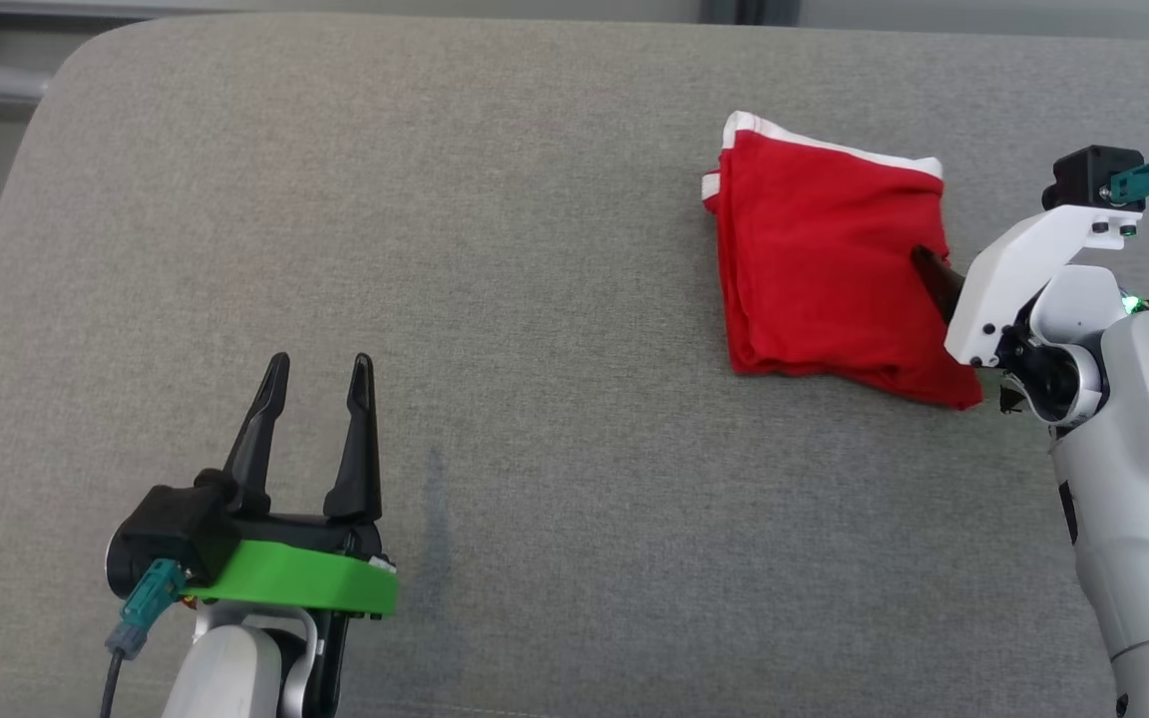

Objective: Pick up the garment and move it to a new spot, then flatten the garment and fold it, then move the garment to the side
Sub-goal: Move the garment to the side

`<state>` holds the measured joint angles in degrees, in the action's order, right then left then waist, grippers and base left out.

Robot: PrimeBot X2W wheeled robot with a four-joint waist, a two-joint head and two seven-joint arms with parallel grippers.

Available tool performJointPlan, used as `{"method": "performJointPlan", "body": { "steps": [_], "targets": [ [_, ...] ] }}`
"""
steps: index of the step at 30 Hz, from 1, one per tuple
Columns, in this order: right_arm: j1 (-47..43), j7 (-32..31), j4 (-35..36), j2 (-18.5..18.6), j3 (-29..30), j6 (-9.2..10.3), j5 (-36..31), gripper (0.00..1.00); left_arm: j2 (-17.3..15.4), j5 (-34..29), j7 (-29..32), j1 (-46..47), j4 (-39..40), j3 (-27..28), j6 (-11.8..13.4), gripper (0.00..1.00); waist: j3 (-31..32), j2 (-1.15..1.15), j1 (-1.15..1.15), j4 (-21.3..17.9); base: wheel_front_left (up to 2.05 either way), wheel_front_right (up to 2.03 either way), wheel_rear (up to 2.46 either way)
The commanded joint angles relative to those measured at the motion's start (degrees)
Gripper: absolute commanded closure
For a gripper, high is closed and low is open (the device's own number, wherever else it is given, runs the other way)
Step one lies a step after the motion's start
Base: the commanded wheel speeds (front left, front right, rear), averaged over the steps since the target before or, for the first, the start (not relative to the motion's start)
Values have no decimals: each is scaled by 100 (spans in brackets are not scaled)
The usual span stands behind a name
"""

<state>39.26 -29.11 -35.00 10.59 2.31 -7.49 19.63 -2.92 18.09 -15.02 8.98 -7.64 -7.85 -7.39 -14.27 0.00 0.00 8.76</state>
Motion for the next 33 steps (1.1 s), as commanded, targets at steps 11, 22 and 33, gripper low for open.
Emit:
{"method": "performJointPlan", "body": {
  "steps": [11,22,33],
  "targets": [
    [-10,-548,-708,33,-421,-1,-10,100,-2,15,-17,114,23,-34,-15,0,-291,0,0,295,0,0,0],
    [285,-961,159,919,-1684,5,566,100,-9,-126,-17,-88,90,79,-15,0,30,0,0,-495,0,0,0],
    [522,-1499,1379,2072,-2515,5,1239,100,-87,-192,-17,-70,133,101,-15,0,132,0,0,-1709,0,0,0]
  ]
}}
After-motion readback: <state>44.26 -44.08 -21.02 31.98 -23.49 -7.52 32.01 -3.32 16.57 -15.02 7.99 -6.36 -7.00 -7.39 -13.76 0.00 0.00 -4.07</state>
